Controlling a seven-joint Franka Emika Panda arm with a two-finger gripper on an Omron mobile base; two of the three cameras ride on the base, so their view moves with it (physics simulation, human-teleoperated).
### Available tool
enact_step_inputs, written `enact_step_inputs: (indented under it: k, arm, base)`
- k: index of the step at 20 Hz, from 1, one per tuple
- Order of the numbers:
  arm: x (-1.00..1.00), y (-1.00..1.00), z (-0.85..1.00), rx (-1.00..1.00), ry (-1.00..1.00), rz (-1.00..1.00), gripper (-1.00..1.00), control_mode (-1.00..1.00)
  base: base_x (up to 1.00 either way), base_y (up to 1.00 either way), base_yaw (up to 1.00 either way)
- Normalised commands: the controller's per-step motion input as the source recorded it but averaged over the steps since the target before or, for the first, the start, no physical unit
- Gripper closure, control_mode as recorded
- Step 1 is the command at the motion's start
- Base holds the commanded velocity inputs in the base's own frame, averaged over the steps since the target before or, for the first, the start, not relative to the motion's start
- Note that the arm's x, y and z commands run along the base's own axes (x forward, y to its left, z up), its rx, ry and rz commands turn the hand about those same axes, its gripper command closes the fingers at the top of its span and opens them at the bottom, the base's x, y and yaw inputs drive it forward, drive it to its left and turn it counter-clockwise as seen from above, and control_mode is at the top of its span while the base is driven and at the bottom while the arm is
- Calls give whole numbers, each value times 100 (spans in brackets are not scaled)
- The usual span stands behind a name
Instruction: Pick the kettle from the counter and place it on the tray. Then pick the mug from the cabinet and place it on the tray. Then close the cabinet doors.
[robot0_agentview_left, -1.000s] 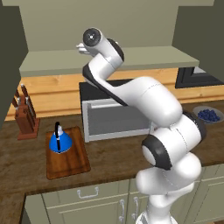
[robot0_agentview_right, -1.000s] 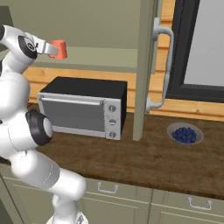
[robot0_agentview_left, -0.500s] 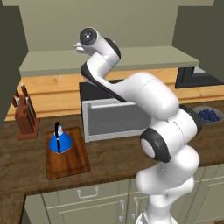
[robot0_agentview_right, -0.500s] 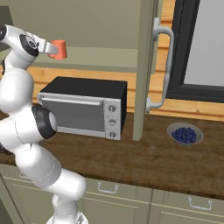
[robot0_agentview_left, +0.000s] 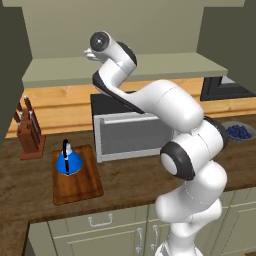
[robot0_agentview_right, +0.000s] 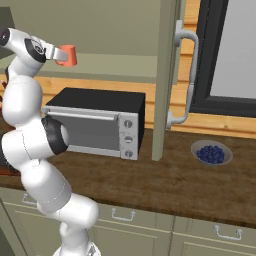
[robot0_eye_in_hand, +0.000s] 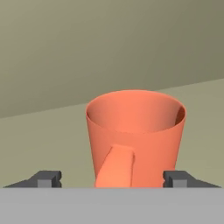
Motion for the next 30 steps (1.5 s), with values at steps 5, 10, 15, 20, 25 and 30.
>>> enact_step_inputs:
  k: [5, 10, 15, 20, 25, 30]
  arm:
    - [0, -5, -2, 0, 0, 0, 100, -100]
    - [-5, -2, -4, 0, -2, 0, 100, -100]
    - [-8, 0, -4, 0, -3, 0, 100, -100]
    - [-49, 0, 0, 1, -3, 0, 100, -100]
    - [-87, 0, 0, 1, -1, 9, 100, -100]
    - [-96, 0, 0, 0, 0, 23, 100, -100]
  base:
    - [0, 0, 0]
    - [0, 0, 0]
    - [0, 0, 0]
    - [0, 0, 0]
    - [0, 0, 0]
    - [0, 0, 0]
